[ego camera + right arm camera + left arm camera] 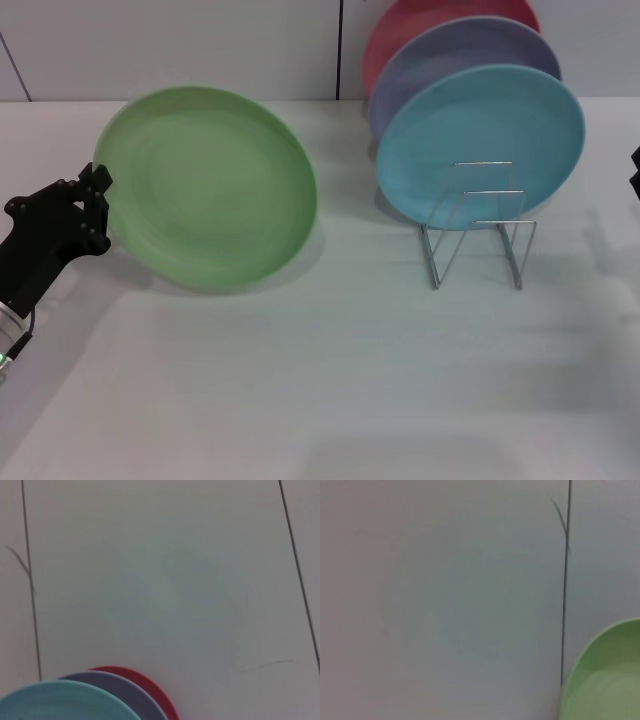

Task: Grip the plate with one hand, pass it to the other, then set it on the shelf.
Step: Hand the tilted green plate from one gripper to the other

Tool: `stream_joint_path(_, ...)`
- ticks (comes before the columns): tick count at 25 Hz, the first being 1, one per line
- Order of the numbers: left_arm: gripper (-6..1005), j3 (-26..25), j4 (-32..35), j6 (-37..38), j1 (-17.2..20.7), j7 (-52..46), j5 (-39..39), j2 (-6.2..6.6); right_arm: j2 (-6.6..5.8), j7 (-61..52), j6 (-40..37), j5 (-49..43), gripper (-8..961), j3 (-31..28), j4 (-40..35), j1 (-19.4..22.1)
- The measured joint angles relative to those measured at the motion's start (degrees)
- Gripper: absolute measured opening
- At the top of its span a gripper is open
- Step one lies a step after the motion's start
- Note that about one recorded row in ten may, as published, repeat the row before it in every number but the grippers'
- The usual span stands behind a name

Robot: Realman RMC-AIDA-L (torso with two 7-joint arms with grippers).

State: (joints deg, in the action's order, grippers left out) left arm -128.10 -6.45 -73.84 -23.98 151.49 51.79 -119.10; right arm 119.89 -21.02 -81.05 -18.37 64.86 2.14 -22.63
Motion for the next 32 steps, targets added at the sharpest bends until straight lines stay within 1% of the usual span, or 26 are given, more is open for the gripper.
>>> stream_joint_path(3, 30, 0.0, 0.5, 0.2, -0.2, 2.0, -1.0, 0.01, 0.0, -0.1, -0.6, -0.1, 602, 0.0, 0.3, 0.0)
stream_joint_path(12, 30, -0.1, 0.5, 0.6, -0.6, 2.3, -3.7, 0.01, 0.0, -0.1, -3.0, -1.1, 603, -0.1, 2.5, 0.0)
stream_joint_path(20, 30, -0.1, 0.7, 1.7, -0.2, 2.4, -5.1, 0.01, 0.0, -0.5, -8.0, -4.4, 601, -0.6, 6.3, -0.7)
stream_joint_path(26, 31, 0.4, 1.1, 1.6, -0.2, 2.4, -4.9, 0.0, -0.01, -0.5, -10.4, -6.4, 600, -0.8, 7.4, -0.8)
stream_joint_path(32, 31, 0.6, 1.2, 1.4, -0.7, 2.5, -4.6, 0.01, -0.01, -0.5, -14.3, -11.5, 602, -0.9, 7.9, -0.9)
